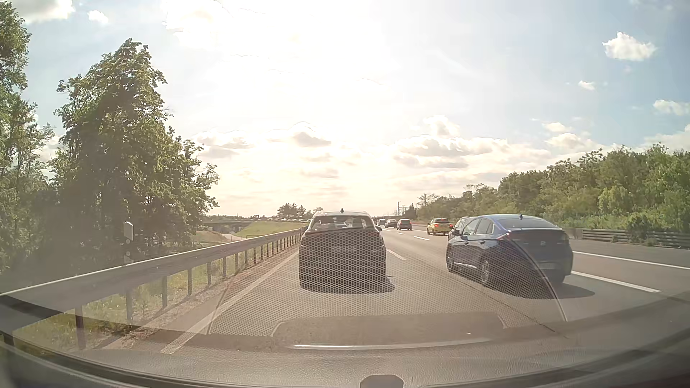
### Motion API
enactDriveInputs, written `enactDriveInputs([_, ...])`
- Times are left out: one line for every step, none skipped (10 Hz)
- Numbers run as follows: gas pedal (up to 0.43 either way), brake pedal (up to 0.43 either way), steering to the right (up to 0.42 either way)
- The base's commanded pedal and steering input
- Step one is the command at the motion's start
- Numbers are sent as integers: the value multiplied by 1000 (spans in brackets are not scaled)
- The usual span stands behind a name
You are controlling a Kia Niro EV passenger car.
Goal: Follow the waypoints while adhering to traffic rules and regulations
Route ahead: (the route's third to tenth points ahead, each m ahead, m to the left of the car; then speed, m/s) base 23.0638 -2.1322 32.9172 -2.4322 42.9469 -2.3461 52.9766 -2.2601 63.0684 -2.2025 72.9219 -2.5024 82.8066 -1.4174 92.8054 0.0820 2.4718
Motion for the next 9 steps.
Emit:
enactDriveInputs([118,0,-13])
enactDriveInputs([118,0,-19])
enactDriveInputs([118,0,-24])
enactDriveInputs([169,0,-24])
enactDriveInputs([189,0,-23])
enactDriveInputs([189,0,-20])
enactDriveInputs([189,0,-19])
enactDriveInputs([189,0,-19])
enactDriveInputs([189,0,-20])
